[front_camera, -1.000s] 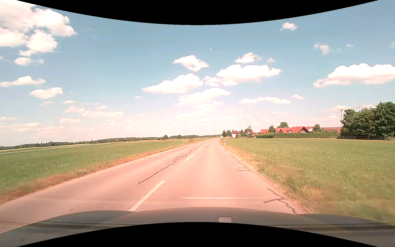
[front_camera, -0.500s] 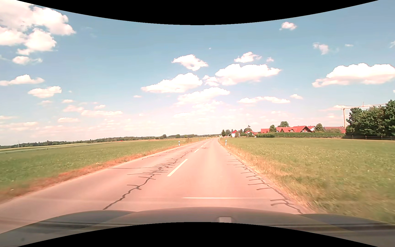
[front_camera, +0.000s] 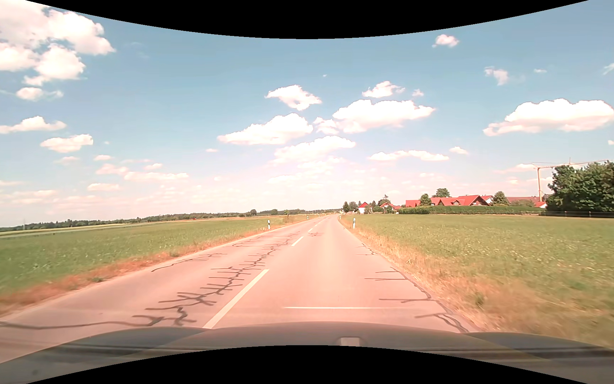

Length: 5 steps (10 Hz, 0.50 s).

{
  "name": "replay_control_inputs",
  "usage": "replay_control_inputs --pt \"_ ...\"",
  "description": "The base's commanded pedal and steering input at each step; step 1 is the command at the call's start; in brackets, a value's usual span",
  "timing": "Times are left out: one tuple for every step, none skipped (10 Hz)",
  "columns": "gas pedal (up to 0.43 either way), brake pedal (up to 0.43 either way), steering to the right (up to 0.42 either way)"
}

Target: Follow the waypoints while adhering to traffic rules and regulations

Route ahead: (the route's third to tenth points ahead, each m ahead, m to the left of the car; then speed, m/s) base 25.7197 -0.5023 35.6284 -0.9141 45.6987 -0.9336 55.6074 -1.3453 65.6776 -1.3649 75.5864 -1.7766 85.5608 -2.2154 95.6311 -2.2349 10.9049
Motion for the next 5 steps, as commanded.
replay_control_inputs --pt "0.209 0.000 0.004" --pt "0.209 0.000 0.003" --pt "0.209 0.000 0.003" --pt "0.209 0.000 0.004" --pt "0.220 0.000 0.003"
